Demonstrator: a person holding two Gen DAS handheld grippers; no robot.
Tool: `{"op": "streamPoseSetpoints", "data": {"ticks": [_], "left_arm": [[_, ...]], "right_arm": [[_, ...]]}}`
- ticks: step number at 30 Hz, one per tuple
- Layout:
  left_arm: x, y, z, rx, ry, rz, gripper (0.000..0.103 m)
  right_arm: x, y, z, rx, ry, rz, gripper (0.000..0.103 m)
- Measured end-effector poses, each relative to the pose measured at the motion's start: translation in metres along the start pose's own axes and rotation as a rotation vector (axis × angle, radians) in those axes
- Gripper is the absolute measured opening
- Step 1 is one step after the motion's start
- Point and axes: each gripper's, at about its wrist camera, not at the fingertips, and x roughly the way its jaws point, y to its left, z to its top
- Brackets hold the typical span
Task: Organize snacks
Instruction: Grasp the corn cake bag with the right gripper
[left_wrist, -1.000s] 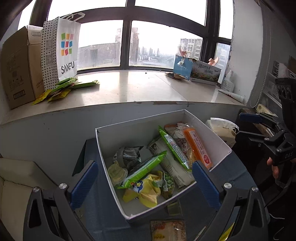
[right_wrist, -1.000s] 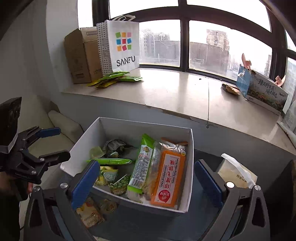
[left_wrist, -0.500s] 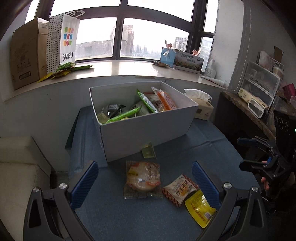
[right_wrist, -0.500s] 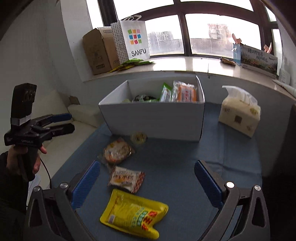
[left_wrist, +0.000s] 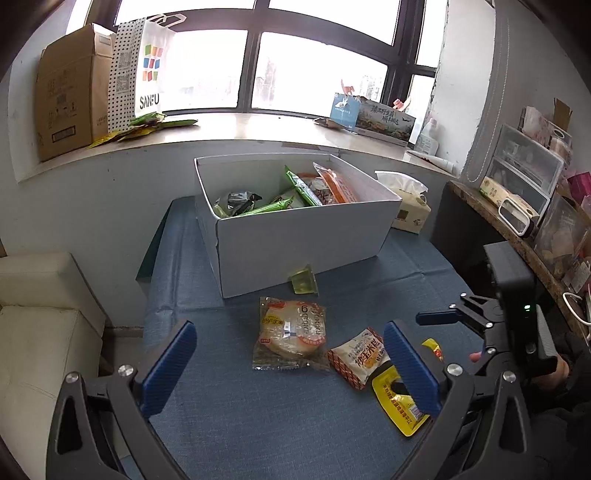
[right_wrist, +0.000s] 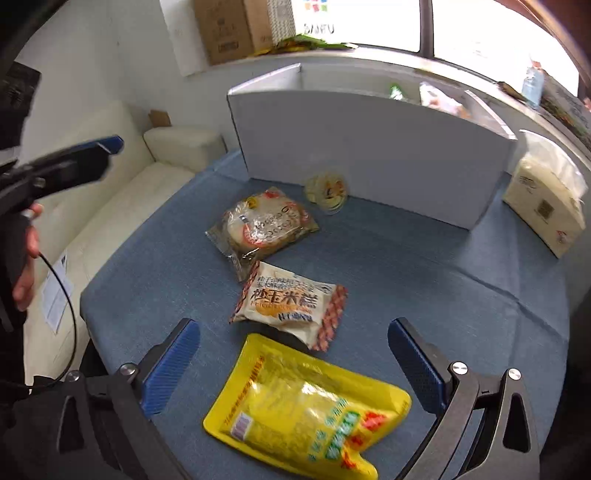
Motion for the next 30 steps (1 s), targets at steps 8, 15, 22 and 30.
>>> {"op": "streamPoseSetpoints", "data": {"ticks": [8,15,22,30], "left_arm": [[-0.003,0.001,-0.002,0.007,0.001,0.007,0.103],[0.004,0.001,-0.005,0.005,0.020,-0.002,0.103],[0.032,-0.007,-0.008,0.038,0.089,-0.022,0.103],[0.110,-0.030,-0.010,0.154,0.228,-0.007,0.103]], "right_arm": [[0.049,0.009,0.013,0.008,0.112,-0.003,0.103],[0.050,0.010,0.013,0.006,0.095,-0.053,0.067],[0.014,-0.006,0.002,0.037,0.016,-0.019,0.065],[-0.062,-0.046,-0.023,0.187,-0.136,-0.035,0.065]]}}
